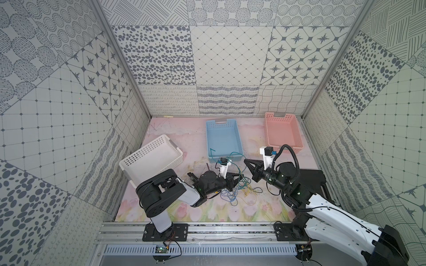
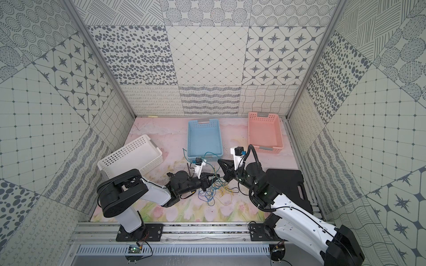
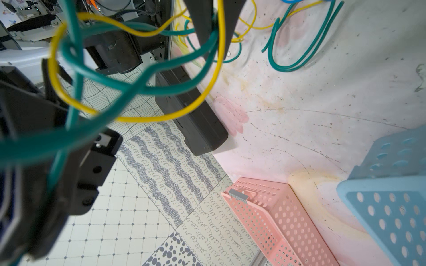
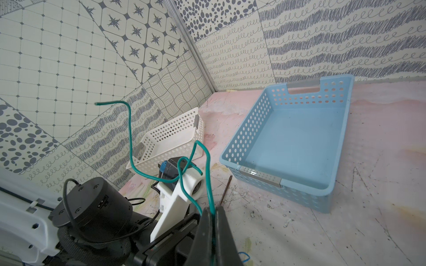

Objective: Untangle and sort cables by color
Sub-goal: Untie the cable.

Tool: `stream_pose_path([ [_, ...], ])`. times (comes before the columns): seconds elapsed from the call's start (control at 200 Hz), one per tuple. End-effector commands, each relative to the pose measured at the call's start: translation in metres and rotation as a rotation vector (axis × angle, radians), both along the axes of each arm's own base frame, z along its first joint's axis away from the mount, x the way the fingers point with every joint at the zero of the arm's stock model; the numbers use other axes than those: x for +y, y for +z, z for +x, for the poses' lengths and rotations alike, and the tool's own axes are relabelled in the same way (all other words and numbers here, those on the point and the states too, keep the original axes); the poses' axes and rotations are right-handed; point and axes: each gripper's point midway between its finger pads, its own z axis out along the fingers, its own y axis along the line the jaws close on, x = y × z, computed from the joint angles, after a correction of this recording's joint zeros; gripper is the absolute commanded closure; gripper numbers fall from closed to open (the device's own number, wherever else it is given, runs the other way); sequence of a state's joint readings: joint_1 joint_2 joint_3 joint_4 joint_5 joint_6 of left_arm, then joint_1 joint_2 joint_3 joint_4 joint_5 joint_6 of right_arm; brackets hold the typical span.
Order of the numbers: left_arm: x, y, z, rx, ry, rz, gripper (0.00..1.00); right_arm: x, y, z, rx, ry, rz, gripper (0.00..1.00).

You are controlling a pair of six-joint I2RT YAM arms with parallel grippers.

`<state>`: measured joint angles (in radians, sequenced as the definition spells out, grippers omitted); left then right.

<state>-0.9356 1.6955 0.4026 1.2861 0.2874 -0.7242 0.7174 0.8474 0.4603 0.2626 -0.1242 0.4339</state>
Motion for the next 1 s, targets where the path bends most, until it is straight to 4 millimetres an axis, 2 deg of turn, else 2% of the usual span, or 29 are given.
stream_pose_path([
  [0.0, 0.02, 0.004, 0.005, -0.085, 0.088, -0.004, 1.0, -0.017, 0.031, 0.005, -0.08, -0.083, -0.017, 1.0],
  [0.045, 0.029, -0.006, 0.006, -0.065, 0.114, 0.028, 1.0, -0.028, 0.03, 0.007, -0.09, -0.131, -0.062, 1.0],
  [0.07, 0.034, -0.012, 0.007, -0.052, 0.127, 0.045, 1.0, -0.034, 0.045, 0.009, -0.116, -0.163, -0.066, 1.0],
  [0.245, 0.063, -0.045, 0.01, -0.004, 0.2, 0.147, 1.0, -0.085, 0.075, 0.011, -0.201, -0.385, -0.195, 1.0],
  [0.355, 0.073, -0.052, 0.014, 0.017, 0.224, 0.163, 1.0, -0.112, 0.088, 0.013, -0.237, -0.513, -0.248, 1.0],
  [0.565, 0.068, -0.052, 0.017, 0.024, 0.206, 0.191, 1.0, -0.167, 0.109, 0.028, -0.281, -0.801, -0.265, 1.0],
  [0.665, 0.071, -0.051, 0.018, 0.017, 0.216, 0.207, 1.0, -0.186, 0.107, 0.045, -0.233, -0.846, -0.258, 1.0],
  [0.76, 0.083, -0.046, 0.022, 0.014, 0.253, 0.193, 1.0, -0.197, 0.093, 0.058, -0.177, -0.867, -0.296, 1.0],
  [0.875, 0.09, -0.038, 0.023, 0.022, 0.262, 0.165, 1.0, -0.218, 0.077, 0.065, -0.154, -0.976, -0.387, 1.0],
  [0.996, 0.095, -0.043, 0.026, 0.05, 0.27, 0.184, 1.0, -0.247, 0.074, 0.065, -0.137, -1.103, -0.409, 1.0],
])
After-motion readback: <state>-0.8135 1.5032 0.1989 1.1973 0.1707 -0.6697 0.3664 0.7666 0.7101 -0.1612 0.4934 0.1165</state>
